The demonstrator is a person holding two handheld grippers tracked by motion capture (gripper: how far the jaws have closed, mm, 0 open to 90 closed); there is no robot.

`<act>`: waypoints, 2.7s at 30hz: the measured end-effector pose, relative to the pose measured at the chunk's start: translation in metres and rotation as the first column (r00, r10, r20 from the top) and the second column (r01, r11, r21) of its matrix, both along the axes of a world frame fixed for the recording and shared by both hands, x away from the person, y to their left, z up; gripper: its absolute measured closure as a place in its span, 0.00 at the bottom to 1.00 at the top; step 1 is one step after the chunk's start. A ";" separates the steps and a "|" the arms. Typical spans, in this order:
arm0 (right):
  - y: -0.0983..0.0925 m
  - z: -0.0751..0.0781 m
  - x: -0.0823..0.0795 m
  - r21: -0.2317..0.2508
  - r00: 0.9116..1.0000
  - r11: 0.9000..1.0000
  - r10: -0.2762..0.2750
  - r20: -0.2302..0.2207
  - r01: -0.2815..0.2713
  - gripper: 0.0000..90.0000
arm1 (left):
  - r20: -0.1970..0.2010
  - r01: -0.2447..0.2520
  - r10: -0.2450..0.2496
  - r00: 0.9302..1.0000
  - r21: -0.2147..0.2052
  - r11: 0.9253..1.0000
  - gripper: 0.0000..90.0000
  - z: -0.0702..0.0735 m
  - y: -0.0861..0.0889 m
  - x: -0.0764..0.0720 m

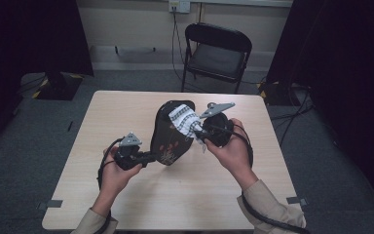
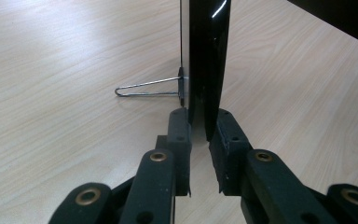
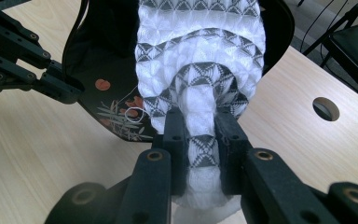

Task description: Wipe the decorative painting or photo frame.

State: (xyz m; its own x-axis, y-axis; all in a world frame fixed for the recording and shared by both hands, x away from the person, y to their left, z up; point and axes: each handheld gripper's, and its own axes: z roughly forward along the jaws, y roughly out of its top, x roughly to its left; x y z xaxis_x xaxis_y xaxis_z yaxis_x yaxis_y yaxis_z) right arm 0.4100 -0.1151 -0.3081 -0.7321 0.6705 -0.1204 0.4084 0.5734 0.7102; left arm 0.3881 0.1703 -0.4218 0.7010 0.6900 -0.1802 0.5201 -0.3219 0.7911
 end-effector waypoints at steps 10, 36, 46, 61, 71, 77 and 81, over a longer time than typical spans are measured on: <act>0.002 -0.025 -0.001 -0.006 0.999 1.000 0.004 -0.037 -0.005 0.86 | 0.001 0.000 0.000 1.000 -0.002 1.000 0.87 0.000 0.000 0.000; -0.002 -0.130 -0.010 -0.054 0.975 0.998 0.000 -0.223 -0.012 0.86 | 0.003 0.003 -0.003 1.000 -0.001 1.000 0.87 0.000 0.000 0.000; -0.009 -0.145 -0.015 -0.091 0.961 0.995 0.005 -0.276 -0.031 0.86 | 0.003 0.001 -0.001 1.000 -0.001 1.000 0.87 0.000 0.000 0.000; -0.029 -0.061 -0.012 -0.047 0.992 0.999 -0.018 -0.128 0.012 0.86 | 0.002 0.000 0.000 1.000 0.000 1.000 0.87 0.000 0.000 0.000; -0.025 0.019 -0.008 -0.002 1.000 1.000 -0.015 0.013 0.015 0.86 | 0.001 0.001 -0.001 1.000 -0.005 1.000 0.87 0.000 0.001 0.001; -0.005 0.040 -0.007 0.010 0.998 1.000 0.018 0.058 -0.019 0.86 | 0.001 0.001 -0.001 1.000 -0.005 1.000 0.87 0.000 0.001 0.001; 0.004 0.036 -0.002 0.006 0.999 1.000 0.026 0.045 -0.027 0.86 | 0.002 0.003 -0.003 1.000 -0.005 1.000 0.87 -0.001 0.001 0.001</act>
